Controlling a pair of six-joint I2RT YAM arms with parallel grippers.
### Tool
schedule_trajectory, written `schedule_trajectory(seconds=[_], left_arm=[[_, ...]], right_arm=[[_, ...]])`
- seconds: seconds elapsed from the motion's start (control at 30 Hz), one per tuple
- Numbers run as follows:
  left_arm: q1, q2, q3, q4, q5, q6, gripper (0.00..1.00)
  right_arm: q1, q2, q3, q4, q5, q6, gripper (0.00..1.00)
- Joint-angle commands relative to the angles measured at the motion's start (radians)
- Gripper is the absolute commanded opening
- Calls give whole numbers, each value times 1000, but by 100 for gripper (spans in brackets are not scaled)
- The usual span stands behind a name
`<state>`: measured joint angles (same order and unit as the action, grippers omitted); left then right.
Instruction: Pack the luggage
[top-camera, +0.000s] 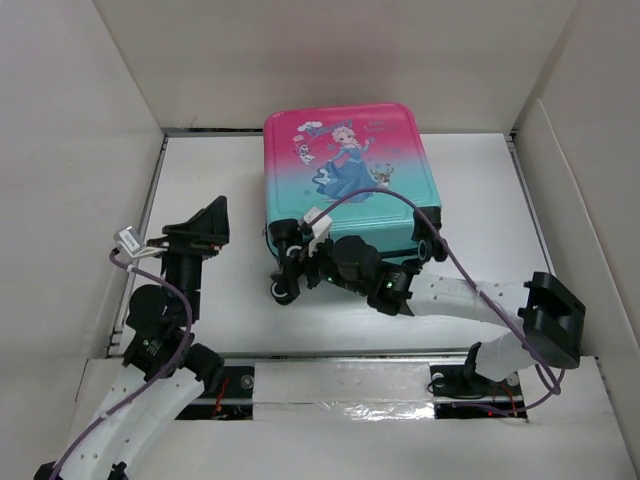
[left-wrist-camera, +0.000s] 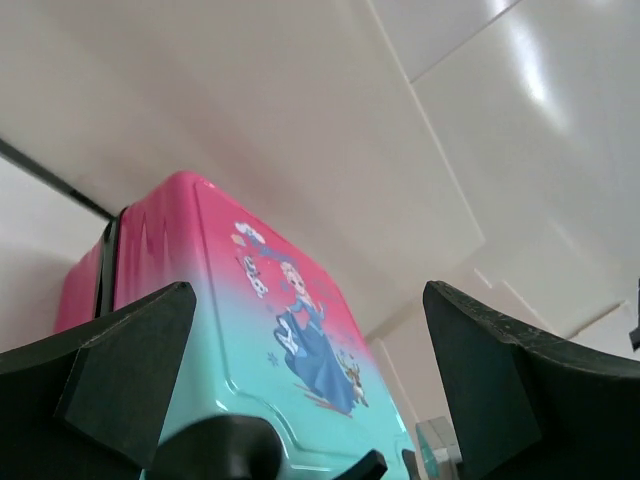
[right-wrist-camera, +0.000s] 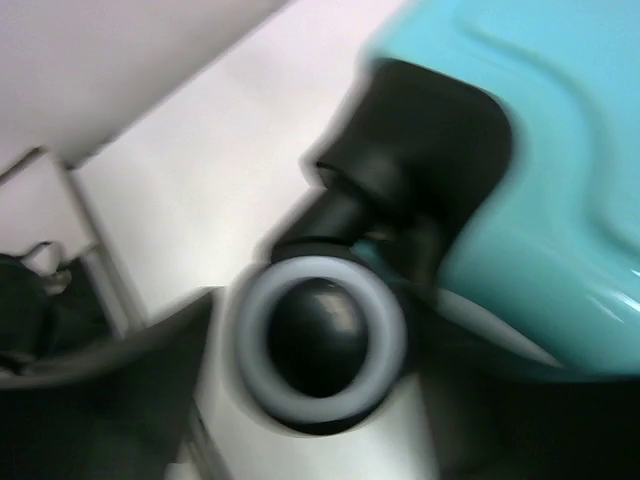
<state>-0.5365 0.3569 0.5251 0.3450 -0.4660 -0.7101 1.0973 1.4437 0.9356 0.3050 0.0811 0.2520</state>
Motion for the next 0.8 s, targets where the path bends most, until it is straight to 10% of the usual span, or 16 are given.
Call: schedule_trajectory(seconds=[0.0, 0.47, 0.77], left_arm=[[-5, -1, 111, -196, 67, 3, 99], [-5, -26, 256, -483, 148, 172, 99], [-5, 19, 262, -454, 227, 215, 99]], right_arm=[[121, -20, 152, 11, -26, -75, 100], [53, -743, -187, -176, 564, -103, 100], [-77, -879, -218, -256, 510, -57, 100]])
